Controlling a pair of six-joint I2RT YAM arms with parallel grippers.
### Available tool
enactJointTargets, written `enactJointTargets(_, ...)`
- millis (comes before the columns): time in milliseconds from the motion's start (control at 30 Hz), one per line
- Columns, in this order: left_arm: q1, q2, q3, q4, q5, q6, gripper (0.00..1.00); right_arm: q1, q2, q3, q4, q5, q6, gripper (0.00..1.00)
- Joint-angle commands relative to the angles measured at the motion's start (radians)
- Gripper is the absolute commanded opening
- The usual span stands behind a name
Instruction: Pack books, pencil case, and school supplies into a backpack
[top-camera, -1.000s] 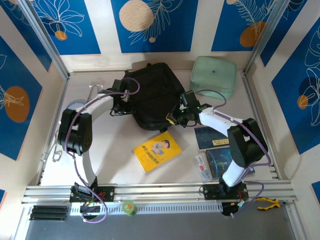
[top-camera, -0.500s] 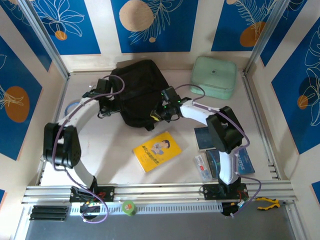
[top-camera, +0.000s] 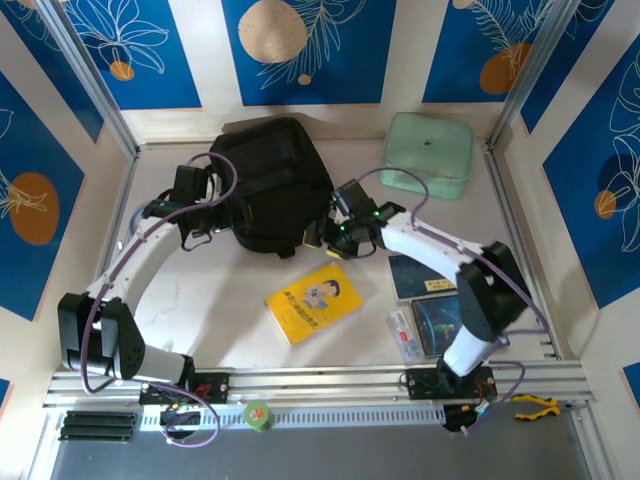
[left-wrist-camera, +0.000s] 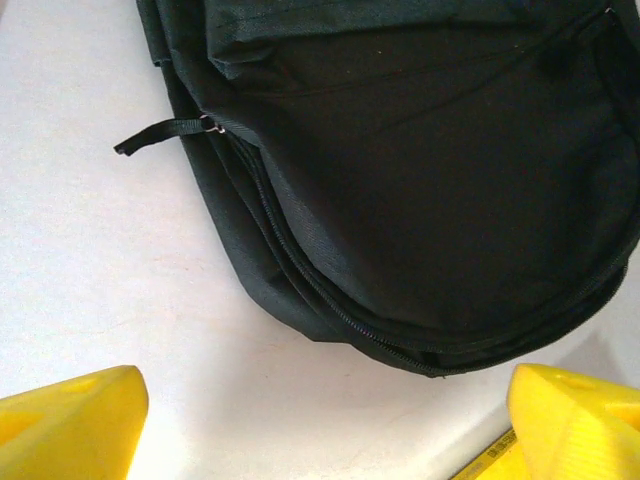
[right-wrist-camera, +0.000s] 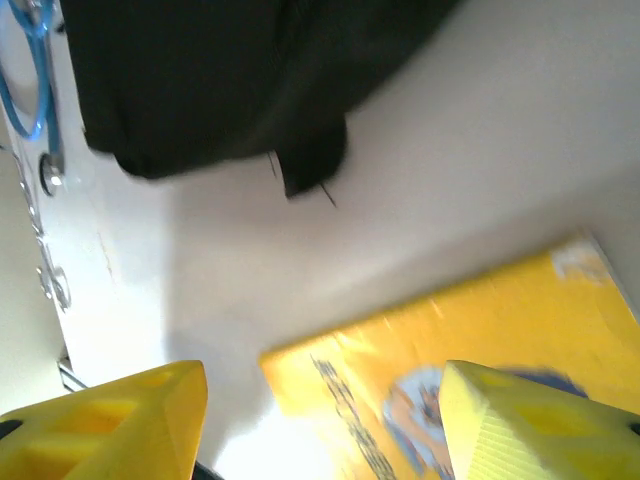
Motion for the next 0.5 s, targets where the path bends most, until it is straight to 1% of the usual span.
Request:
enactJointTargets(0, 0.002, -0.025, -0.008, 0.033, 0.022, -0.002, 0.97, 0.050, -0.052, -0.111, -0.074, 0.033, -0.003, 0.64)
enactJointTargets(33, 0.003, -0.025, -0.007, 0.041, 0.014, -0.008, 0.99, 0.057, -0.056, -0.127, -0.079, 0.023, 0.009, 0.63)
enactJointTargets(133, 0.004, -0.017, 0.019, 0.067, -0.018, -0.016, 1.00, 0.058, -0.033, -0.167, -0.070, -0.050, 0.039, 0.61)
enactJointTargets(267, 0.003, 0.010, 0.080, 0.075, -0.003, -0.009, 1.00, 0.062, 0.025, -0.176, -0.048, -0.090, 0.038, 0.59)
enactJointTargets(367, 0.005, 0.025, 0.097, 0.086, 0.030, -0.036, 1.00, 0.055, 0.055, -0.173, -0.059, -0.071, 0.022, 0.57)
enactJointTargets(467, 0.005, 0.041, 0.102, 0.112, 0.101, -0.072, 1.00, 0.042, 0.075, -0.186, -0.084, -0.004, 0.029, 0.57)
